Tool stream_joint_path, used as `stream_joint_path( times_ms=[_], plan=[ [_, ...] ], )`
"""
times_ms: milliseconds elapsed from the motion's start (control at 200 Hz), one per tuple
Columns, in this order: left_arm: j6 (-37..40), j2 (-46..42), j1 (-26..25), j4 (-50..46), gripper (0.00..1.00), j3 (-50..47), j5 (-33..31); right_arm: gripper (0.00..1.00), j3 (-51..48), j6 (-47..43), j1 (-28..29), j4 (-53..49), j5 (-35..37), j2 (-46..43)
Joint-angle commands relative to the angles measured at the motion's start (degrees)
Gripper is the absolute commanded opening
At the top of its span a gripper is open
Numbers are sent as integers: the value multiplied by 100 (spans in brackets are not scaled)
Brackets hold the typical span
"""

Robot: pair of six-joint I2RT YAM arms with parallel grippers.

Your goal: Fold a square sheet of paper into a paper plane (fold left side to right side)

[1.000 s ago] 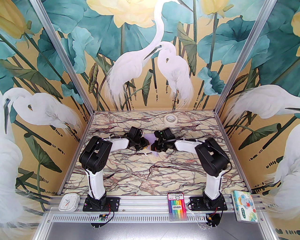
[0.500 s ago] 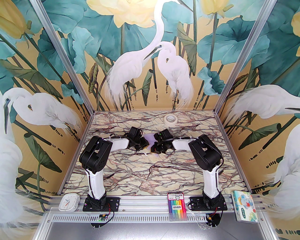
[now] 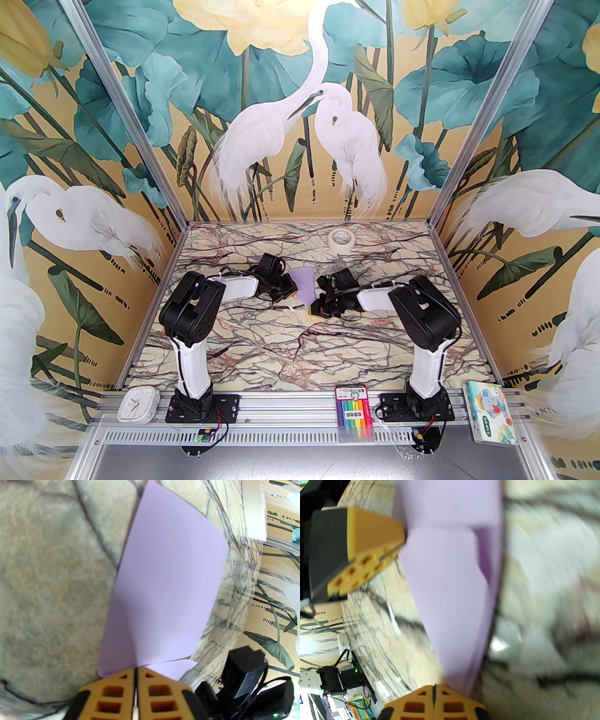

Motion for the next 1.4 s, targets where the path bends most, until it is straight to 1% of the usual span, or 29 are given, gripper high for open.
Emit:
stream_joint_path(
  times_ms=[0,145,250,400,655,845,965,1195,1395],
  plan=[
    [36,278,32,-400,9,-27,-318,0,-314,77,-78,-150,-68,-204],
    [43,238,32,-365,10,-1,-242,0,-129,42,-80,-282,-68,-560],
    [30,250,29,-369,10,32,-209,0,179,114,-74,-269,-142,-508],
    [4,250,23,-352,10,35,-171,0,673,332,-71,-137,-137,-50],
    [0,250,31,-352,11,70,-149,0,1434,120,-66,-643,226,816],
    [51,250,71,-295,11,43,-171,0,1427,-275,-66,-1360,698,989],
    [78,255,183,-230,12,-5,-172,0,1211,-384,-66,-1527,880,962],
    [195,266,522,-124,12,-62,-90,0,874,-352,-66,-1456,955,871],
    [345,281,799,-141,12,-11,29,0,817,-260,-57,-1341,894,781]
  ],
)
